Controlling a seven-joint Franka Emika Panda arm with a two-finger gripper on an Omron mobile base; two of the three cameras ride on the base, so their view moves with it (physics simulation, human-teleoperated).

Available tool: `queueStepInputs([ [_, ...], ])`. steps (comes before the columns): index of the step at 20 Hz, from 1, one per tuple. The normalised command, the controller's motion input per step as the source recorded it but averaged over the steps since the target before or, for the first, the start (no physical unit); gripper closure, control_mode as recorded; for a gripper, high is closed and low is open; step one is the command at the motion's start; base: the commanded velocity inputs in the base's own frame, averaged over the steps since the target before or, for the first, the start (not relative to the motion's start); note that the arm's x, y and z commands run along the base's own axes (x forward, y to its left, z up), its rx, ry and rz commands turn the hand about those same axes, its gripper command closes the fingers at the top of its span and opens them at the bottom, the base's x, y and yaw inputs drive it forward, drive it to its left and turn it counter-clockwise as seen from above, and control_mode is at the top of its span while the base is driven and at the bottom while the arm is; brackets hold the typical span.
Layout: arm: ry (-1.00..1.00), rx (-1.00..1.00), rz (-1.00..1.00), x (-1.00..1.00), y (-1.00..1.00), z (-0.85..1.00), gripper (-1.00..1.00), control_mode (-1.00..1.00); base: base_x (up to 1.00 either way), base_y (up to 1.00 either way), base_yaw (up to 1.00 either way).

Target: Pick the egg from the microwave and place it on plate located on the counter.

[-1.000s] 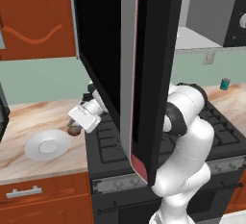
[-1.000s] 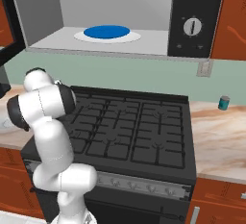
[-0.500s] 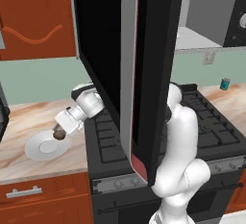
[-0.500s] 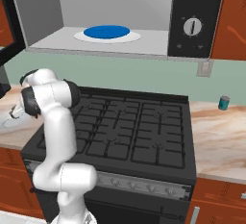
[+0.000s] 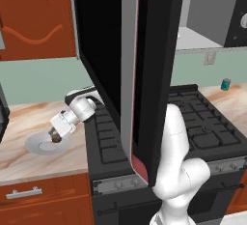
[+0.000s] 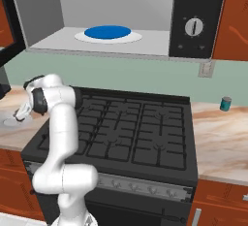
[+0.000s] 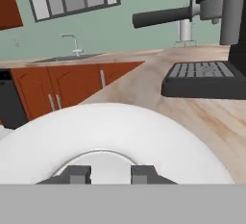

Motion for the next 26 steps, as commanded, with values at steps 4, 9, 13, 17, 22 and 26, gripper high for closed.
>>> queueStepInputs([
  [4, -0.03, 0.00, -0.13, 0.28, 0.63, -0.27, 1.00, -1.00, 0.00, 0.00, 0.00],
  [9, -0.01, 0.00, -0.05, 0.05, 0.04, -0.31, 1.00, -1.00, 0.00, 0.00, 0.00],
  [13, 0.00, 0.00, 0.00, -0.06, -0.24, -0.06, 1.00, -1.00, 0.00, 0.00, 0.00],
  [17, 0.00, 0.00, -0.01, -0.25, -0.24, 0.01, -1.00, -1.00, 0.00, 0.00, 0.00],
  [22, 0.00, 0.00, -0.06, -0.65, -0.46, 0.25, -1.00, -1.00, 0.00, 0.00, 0.00],
  [26, 0.00, 0.00, -0.09, -0.73, -0.71, 0.49, -1.00, -1.00, 0.00, 0.00, 0.00],
])
